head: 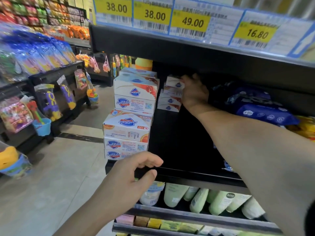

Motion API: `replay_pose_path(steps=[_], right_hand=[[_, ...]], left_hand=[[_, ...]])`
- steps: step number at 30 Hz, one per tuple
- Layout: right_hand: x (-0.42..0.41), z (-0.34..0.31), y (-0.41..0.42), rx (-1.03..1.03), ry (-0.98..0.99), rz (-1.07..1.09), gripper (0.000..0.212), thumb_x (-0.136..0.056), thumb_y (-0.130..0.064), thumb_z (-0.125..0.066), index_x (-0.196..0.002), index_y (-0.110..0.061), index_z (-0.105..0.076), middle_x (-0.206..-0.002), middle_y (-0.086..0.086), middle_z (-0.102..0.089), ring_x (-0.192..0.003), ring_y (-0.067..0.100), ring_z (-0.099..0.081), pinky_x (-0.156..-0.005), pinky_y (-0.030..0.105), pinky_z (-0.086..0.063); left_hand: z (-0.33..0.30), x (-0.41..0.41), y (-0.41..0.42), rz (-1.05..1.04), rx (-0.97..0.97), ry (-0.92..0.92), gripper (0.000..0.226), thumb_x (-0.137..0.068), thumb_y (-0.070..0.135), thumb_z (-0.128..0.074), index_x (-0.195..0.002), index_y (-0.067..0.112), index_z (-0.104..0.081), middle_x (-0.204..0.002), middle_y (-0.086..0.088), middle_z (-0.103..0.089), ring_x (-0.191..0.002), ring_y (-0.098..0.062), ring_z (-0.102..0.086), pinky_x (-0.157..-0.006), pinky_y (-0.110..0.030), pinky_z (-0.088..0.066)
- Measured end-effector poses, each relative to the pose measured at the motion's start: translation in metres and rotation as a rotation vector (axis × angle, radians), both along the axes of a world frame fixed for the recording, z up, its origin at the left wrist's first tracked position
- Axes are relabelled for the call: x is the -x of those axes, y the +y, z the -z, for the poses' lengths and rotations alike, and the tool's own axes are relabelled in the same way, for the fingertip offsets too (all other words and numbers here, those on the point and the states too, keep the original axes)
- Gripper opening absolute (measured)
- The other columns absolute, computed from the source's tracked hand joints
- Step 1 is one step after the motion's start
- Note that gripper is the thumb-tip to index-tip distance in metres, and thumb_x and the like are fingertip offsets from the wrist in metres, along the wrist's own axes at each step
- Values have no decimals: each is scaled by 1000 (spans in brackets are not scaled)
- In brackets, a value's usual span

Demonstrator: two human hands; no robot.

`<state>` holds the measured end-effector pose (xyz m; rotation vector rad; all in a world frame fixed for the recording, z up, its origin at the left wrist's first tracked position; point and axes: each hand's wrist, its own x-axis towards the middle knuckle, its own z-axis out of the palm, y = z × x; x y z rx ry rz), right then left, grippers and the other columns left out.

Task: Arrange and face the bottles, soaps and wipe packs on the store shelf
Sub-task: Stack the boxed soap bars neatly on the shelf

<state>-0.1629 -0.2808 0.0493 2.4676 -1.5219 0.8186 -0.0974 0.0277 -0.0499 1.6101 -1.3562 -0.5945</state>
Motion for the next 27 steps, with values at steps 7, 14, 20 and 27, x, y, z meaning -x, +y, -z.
replay_pose_path(steps=[7,14,20,27], right_hand=[[18,4,56,-49,-249,25,39,-106,-22,-45,-144,-26,-46,-154,13,-32,-118,40,-59,-91,39,-48],[84,55,173,-65,-462,-210,44,-100,-13,-58,-140,-30,-50,-136,-2,-40,-92,10,-60,-85,34,-54],[130,86,234,-68,-444,-383,41,-99,-19,-58,-138,-31,-56,-140,-16,-39,-111,-4,-55,-81,6,-45],[162,95,238,-97,-536,-557,64,-81,1,-80,-126,-42,-66,-151,-9,-34,-120,12,-61,-90,25,-55]], left_hand=[[-8,-2,0,17,-56,23,34,-97,20,-66,-107,53,-67,-113,28,-70,-116,1,-61,-104,-35,-49],[-23,4,0,-38,-35,270,21,-103,30,-56,-105,40,-75,-109,18,-76,-109,0,-68,-101,-33,-50],[-35,29,-2,-151,-40,757,64,-74,67,-63,-118,22,-70,-103,-6,-80,-96,-25,-78,-87,-45,-59],[-39,52,-1,-202,-35,678,31,-92,20,-70,-122,22,-68,-102,-1,-80,-93,-21,-78,-84,-40,-62]])
